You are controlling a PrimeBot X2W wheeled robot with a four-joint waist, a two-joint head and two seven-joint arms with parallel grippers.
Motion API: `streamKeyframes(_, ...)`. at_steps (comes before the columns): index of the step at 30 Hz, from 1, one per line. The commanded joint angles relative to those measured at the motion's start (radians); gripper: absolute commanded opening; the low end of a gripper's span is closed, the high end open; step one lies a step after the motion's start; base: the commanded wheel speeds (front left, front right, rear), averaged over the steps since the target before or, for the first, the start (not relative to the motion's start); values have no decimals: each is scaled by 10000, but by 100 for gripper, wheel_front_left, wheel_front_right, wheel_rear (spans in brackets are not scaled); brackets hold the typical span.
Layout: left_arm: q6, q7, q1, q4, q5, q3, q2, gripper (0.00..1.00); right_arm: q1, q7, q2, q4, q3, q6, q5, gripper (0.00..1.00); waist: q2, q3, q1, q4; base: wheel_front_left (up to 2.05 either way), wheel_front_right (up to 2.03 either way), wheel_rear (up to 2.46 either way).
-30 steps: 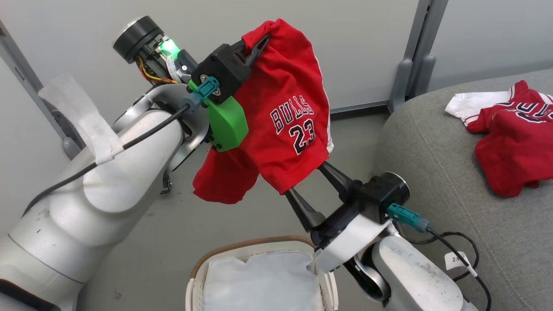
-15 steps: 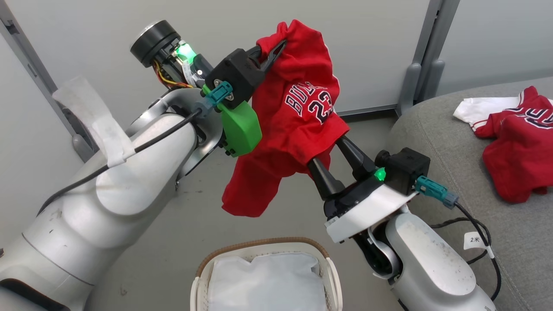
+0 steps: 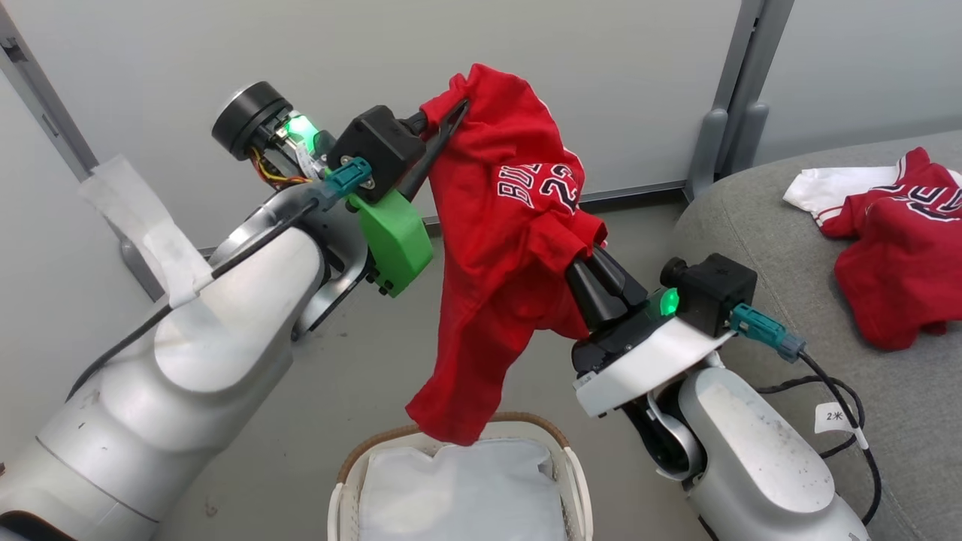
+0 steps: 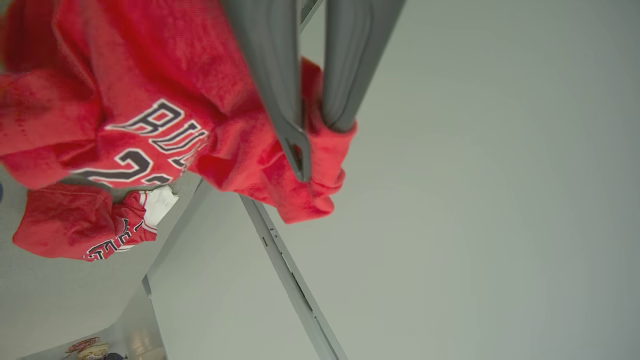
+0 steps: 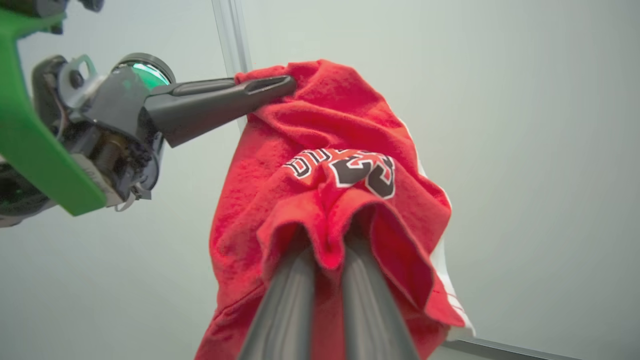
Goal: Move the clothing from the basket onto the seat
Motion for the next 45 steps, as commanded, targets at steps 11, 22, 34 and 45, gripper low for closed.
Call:
streamKeyframes(11,264,-428,1542,95,-972,252,240,100,-137,-16,-33,202,-1245,-14,-847,0,0,117,0,-156,0,0,0)
streamKeyframes(22,577,-1459,3155,152,-1368,77,-92,100,22,-16,-33,538,-2312,-14,-1946,0,0,168,0,-360,0,0,0)
streamKeyframes(34,1031,-2139,4010,143,-1563,206,-625,100,295,-17,-68,628,-3189,-14,-2698,0,0,303,0,-1306,0,0,0)
streamKeyframes(45,1159,-2352,4537,199,-1512,269,-1178,100,526,-16,-564,553,-3685,-14,-2923,0,0,751,0,-3299,0,0,0)
